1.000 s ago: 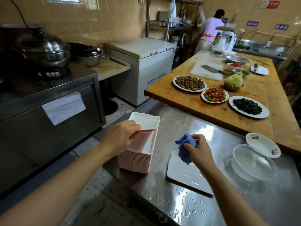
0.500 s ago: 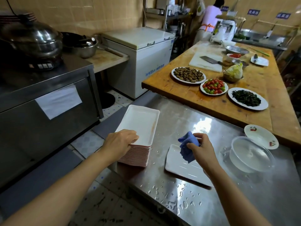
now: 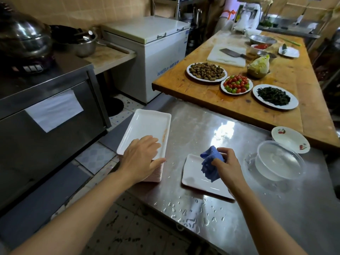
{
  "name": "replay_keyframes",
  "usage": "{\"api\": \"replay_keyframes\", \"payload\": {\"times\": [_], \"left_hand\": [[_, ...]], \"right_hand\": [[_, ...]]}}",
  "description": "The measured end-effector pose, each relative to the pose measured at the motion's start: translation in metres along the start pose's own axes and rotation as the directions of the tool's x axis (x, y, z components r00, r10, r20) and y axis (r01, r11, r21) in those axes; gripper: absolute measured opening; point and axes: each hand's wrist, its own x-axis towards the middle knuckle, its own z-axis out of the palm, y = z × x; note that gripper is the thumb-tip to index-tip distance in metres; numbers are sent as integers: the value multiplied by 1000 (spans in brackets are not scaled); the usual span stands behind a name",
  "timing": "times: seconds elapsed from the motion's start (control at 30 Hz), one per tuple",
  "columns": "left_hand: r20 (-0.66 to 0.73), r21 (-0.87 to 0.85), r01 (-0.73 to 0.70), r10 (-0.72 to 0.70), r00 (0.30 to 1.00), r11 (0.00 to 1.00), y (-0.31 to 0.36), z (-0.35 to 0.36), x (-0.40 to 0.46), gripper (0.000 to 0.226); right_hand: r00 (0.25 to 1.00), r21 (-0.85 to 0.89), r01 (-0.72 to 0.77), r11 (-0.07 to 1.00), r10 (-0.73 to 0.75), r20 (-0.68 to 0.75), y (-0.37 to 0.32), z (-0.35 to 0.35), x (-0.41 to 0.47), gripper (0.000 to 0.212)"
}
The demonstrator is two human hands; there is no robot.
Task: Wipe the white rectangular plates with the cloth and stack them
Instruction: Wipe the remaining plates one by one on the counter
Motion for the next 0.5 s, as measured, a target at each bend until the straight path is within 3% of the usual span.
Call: {"api": "replay_keyframes", "payload": {"times": [0.1, 0.17, 0.27, 0.4, 0.5], "left_hand": [[-74, -83, -123, 117, 990, 989, 36, 14, 11, 45], [-34, -186, -107, 103, 994, 977, 55, 32, 17, 45], [176, -251, 120, -76, 981, 961, 68, 73, 22, 50], [385, -159, 349, -267, 883, 924, 68, 118, 26, 49], [482, -90, 449, -356, 801, 889, 61, 144, 23, 41]], "right_hand": [[997, -58, 17, 998, -21, -78, 12, -13, 1, 39], [989, -109, 41, 993, -56, -135, 23, -23, 3, 45], [978, -227, 50, 973, -94, -185, 43, -33, 7, 48], [967, -375, 68, 925, -153, -202, 75, -38, 13, 45], [997, -538, 9, 843, -45, -54, 100, -39, 12, 46]]}}
